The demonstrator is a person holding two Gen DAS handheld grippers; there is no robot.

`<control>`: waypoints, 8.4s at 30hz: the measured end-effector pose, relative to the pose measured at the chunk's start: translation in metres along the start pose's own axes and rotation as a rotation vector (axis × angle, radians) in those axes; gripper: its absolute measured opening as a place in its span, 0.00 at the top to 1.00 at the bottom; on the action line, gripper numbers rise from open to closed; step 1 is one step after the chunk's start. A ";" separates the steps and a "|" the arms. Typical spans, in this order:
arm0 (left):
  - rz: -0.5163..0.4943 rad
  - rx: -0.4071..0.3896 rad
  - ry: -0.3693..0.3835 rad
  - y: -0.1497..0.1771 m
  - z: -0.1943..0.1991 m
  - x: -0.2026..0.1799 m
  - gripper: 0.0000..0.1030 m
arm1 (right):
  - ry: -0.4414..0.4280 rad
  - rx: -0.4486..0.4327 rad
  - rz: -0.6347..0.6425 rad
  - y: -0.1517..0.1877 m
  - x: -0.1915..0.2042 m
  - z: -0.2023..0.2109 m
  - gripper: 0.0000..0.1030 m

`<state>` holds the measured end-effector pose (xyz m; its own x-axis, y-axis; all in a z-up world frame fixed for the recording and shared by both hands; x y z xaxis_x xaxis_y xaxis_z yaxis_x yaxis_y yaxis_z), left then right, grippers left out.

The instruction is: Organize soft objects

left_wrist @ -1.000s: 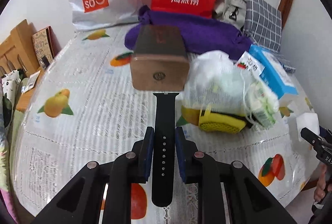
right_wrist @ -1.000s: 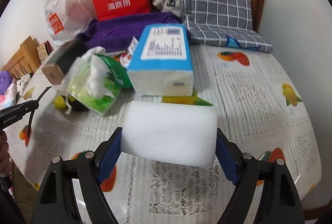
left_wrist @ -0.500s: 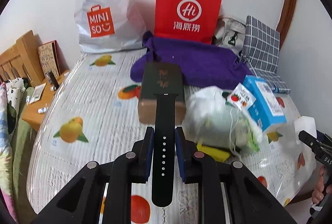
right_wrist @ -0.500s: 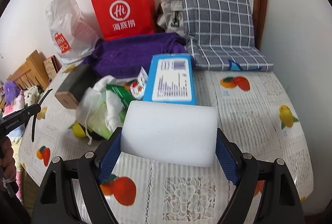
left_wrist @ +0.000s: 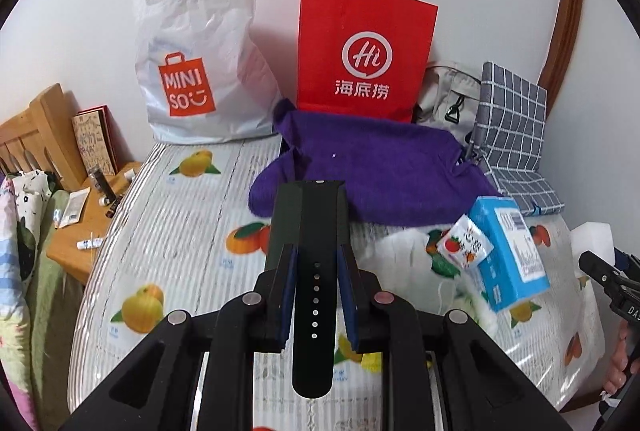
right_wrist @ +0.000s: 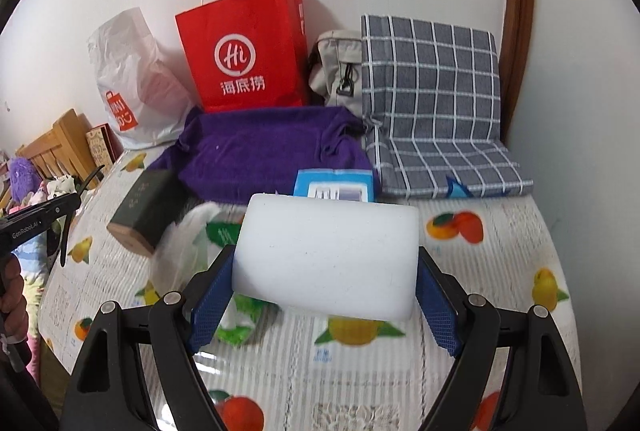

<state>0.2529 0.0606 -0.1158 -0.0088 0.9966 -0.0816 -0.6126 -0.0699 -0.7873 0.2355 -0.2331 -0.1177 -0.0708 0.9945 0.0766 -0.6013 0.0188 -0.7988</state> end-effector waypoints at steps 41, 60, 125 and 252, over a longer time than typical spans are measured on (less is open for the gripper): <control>-0.034 0.063 -0.023 -0.094 -0.152 -0.035 0.81 | -0.069 -0.031 0.053 -0.123 0.016 -0.135 0.19; -0.045 0.190 -0.004 -0.083 -0.243 -0.045 0.81 | -0.140 0.161 0.090 -0.093 0.023 -0.251 0.19; -0.016 0.094 0.022 -0.017 -0.064 -0.001 0.41 | -0.227 0.285 0.032 0.074 0.085 -0.080 0.79; -0.081 0.140 0.068 0.133 -0.062 0.001 0.15 | -0.030 0.158 -0.069 0.162 -0.010 -0.022 0.81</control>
<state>0.2206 0.0492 -0.2579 0.0956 0.9932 -0.0660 -0.7130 0.0221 -0.7008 0.1567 -0.2378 -0.2609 -0.0474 0.9879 0.1474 -0.7232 0.0678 -0.6873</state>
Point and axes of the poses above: each gripper's, at about its wrist camera, not at the fingertips, and z roughly against the way its jaws point, x to its left, y to its underside, the point moved 7 cm from there along -z, roughly the way its jaws point, and after that the axes turned 8 degrees about -x, right-handed, at the moved point
